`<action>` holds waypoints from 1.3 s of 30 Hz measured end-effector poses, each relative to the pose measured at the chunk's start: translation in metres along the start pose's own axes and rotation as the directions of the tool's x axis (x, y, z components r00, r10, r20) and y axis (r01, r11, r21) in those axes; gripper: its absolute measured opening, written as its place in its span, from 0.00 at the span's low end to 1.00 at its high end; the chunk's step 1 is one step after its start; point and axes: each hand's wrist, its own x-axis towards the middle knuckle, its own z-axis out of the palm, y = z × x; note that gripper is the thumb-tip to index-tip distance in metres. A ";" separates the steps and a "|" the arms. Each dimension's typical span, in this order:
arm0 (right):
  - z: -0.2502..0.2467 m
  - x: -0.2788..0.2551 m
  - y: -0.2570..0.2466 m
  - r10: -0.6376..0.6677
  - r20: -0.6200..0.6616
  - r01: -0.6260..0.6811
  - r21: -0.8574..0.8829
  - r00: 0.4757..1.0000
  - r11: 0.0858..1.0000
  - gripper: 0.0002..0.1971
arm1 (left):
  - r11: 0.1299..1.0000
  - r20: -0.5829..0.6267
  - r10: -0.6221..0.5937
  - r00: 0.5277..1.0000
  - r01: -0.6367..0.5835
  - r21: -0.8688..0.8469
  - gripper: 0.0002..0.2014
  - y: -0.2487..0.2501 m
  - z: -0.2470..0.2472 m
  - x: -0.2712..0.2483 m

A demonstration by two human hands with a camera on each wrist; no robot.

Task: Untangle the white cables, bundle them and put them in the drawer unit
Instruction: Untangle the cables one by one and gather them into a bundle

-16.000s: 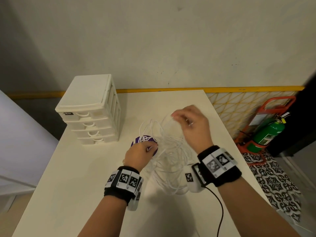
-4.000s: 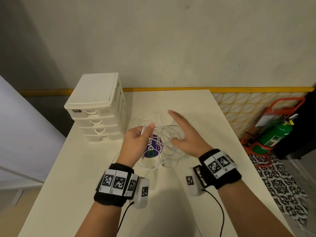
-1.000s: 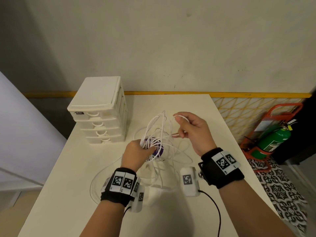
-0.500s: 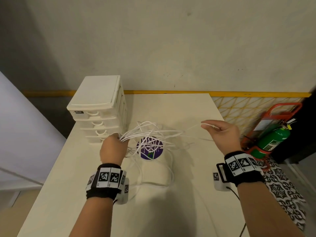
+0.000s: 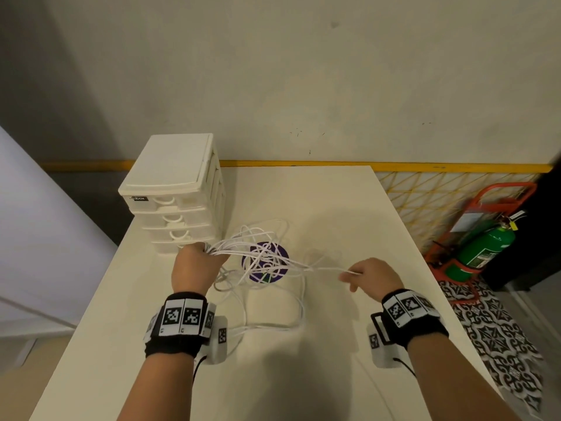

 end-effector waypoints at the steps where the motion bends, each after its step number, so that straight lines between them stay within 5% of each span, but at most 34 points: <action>1: 0.001 0.003 0.005 0.062 -0.091 -0.059 0.036 0.994 0.998 0.10 | 1.000 0.002 -0.003 1.000 0.003 0.028 0.20 0.000 0.000 0.000; 4: -0.003 0.006 0.016 0.295 -0.371 -0.209 0.254 0.881 0.944 0.12 | 0.995 0.023 -0.001 1.000 -0.001 0.100 0.19 -0.001 -0.002 0.000; 6: -0.006 0.007 0.019 0.337 -0.409 -0.245 0.261 0.848 0.934 0.15 | 0.992 0.037 -0.002 0.999 -0.003 0.126 0.18 0.001 -0.001 -0.001; 9: -0.010 0.008 0.017 0.310 -0.197 -0.318 -0.010 0.930 0.948 0.19 | 0.993 0.036 0.007 0.999 -0.011 0.118 0.18 0.007 0.004 -0.004; 11: -0.011 0.008 0.016 0.290 -0.002 -0.288 -0.126 0.957 0.949 0.42 | 0.994 0.052 0.036 0.998 -0.041 0.101 0.20 0.010 0.007 -0.006; 14: -0.016 0.003 0.006 0.098 0.129 -0.107 0.069 0.987 0.992 0.62 | 0.994 0.075 0.069 0.995 -0.075 0.074 0.22 0.013 0.009 -0.010; 18: -0.020 -0.003 -0.027 -0.215 -0.027 0.208 0.397 0.976 0.894 0.37 | 0.993 0.107 0.109 0.988 -0.114 0.038 0.23 0.018 0.010 -0.015; 21: -0.002 -0.001 -0.050 -0.375 0.019 0.364 0.196 0.927 0.910 0.18 | 0.993 0.117 0.120 0.986 -0.121 0.000 0.23 0.023 0.009 -0.018; 24: 0.031 -0.001 -0.058 -0.381 0.246 0.394 -0.005 0.892 0.919 0.24 | 0.991 0.103 0.133 0.986 -0.130 -0.042 0.23 0.027 0.009 -0.020; 29: 0.066 -0.008 -0.056 -0.336 0.465 0.319 0.116 0.819 0.940 0.20 | 0.985 0.061 0.150 0.987 -0.143 -0.100 0.22 0.027 0.009 -0.020; 35: 0.078 -0.005 -0.051 -0.332 0.297 0.258 0.262 0.895 0.930 0.31 | 0.976 0.108 0.164 0.981 -0.145 -0.162 0.22 0.029 0.015 -0.020; 39: 0.077 -0.007 -0.057 -0.395 0.253 0.318 0.295 0.883 0.901 0.07 | 0.972 0.129 0.172 0.977 -0.147 -0.185 0.19 0.032 0.018 -0.021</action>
